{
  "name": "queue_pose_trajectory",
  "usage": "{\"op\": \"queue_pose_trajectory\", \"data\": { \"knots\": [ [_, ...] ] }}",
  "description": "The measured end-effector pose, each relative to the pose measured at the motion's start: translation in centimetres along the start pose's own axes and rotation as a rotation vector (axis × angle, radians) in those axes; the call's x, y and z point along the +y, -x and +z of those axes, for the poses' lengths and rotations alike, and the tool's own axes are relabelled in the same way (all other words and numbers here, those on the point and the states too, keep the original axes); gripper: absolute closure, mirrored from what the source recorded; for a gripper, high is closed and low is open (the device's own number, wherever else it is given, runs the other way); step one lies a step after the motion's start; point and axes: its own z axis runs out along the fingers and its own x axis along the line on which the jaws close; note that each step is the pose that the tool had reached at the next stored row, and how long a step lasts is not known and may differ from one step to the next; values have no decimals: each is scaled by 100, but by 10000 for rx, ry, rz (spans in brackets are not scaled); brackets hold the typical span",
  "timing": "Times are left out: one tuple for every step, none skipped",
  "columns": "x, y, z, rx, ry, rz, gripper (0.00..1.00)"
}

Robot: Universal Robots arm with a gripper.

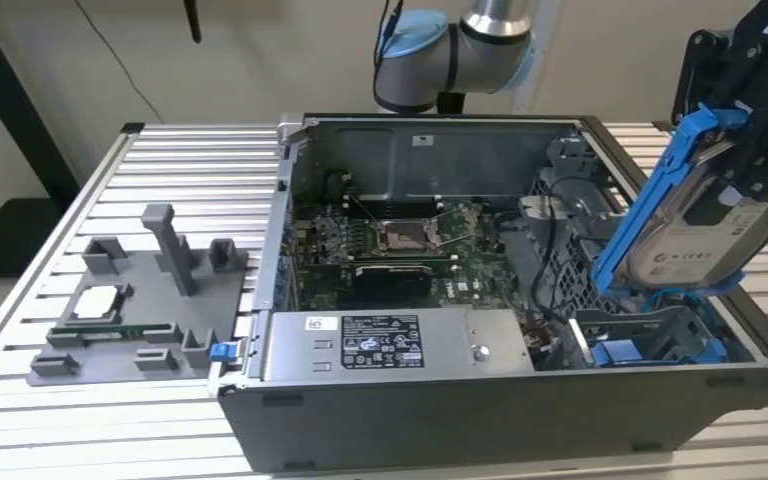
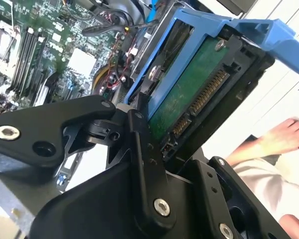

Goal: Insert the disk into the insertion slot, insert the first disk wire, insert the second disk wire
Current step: 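Insert the disk into the insertion slot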

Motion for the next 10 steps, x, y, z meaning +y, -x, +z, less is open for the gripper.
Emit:
{"op": "queue_pose_trajectory", "data": {
  "knots": [
    [-4, 0, 9, 0, 0, 5, 100],
    [-9, 0, 20, 1, 0, 8, 100],
    [-13, 0, 30, 1, 0, 11, 100],
    [-16, 0, 39, 1, 0, 15, 100],
    [-19, 0, 49, 1, 0, 17, 100],
    [-24, 0, 59, 0, 0, 17, 100],
    [-28, 0, 70, 0, 0, 19, 100],
    [-31, 0, 78, 0, 0, 21, 100],
    [-35, 0, 88, 1, 0, 22, 100],
    [-39, 0, 97, 0, 0, 24, 100]
  ]
}}
